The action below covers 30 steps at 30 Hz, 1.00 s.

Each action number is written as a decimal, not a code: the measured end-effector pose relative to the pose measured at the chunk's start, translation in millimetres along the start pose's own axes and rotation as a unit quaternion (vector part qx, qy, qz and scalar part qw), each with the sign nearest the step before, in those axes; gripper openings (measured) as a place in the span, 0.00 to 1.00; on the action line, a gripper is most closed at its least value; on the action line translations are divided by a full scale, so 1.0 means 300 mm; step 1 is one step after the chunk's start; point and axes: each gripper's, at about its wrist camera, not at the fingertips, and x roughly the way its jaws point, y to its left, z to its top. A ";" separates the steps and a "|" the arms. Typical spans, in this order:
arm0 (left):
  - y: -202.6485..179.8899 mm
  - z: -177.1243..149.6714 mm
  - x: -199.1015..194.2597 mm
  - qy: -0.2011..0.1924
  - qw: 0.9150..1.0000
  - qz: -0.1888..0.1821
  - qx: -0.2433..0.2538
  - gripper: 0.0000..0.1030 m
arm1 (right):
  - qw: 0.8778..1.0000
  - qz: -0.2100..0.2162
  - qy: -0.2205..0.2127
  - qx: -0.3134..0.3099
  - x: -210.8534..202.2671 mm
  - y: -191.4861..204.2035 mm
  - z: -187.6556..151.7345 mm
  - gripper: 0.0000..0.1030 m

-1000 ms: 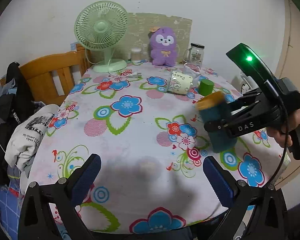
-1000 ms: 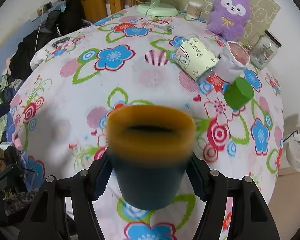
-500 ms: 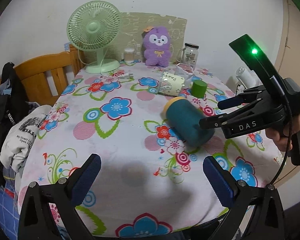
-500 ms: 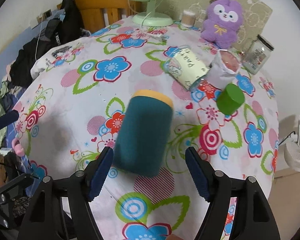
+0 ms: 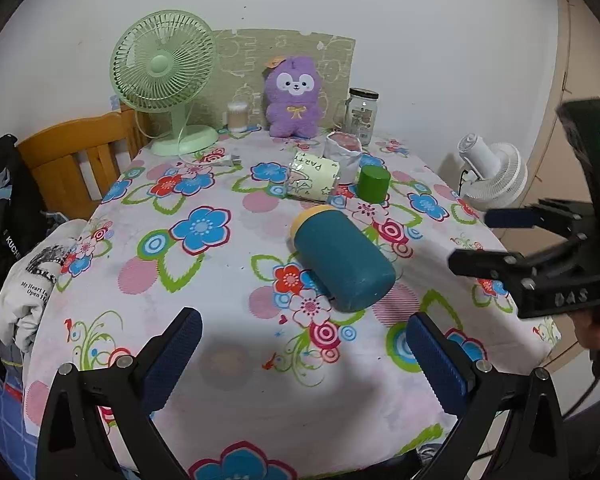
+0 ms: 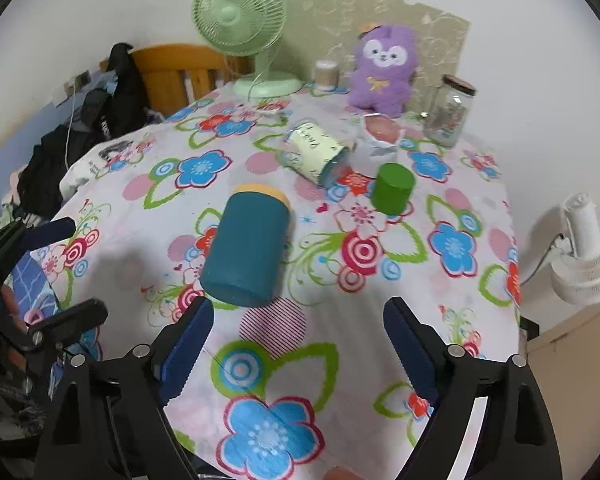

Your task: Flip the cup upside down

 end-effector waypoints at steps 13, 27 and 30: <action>-0.105 0.081 0.101 -0.004 1.000 -0.009 -0.018 1.00 | 0.996 -0.035 -0.065 0.047 -0.112 -0.090 -0.112 0.96; -0.190 0.081 0.363 0.043 0.998 0.047 -0.020 1.00 | 0.994 -0.030 -0.061 0.088 -0.121 -0.188 -0.222 0.96; -0.189 0.079 0.394 0.051 0.997 0.054 -0.022 1.00 | 0.993 -0.030 -0.059 0.096 -0.115 -0.210 -0.236 0.96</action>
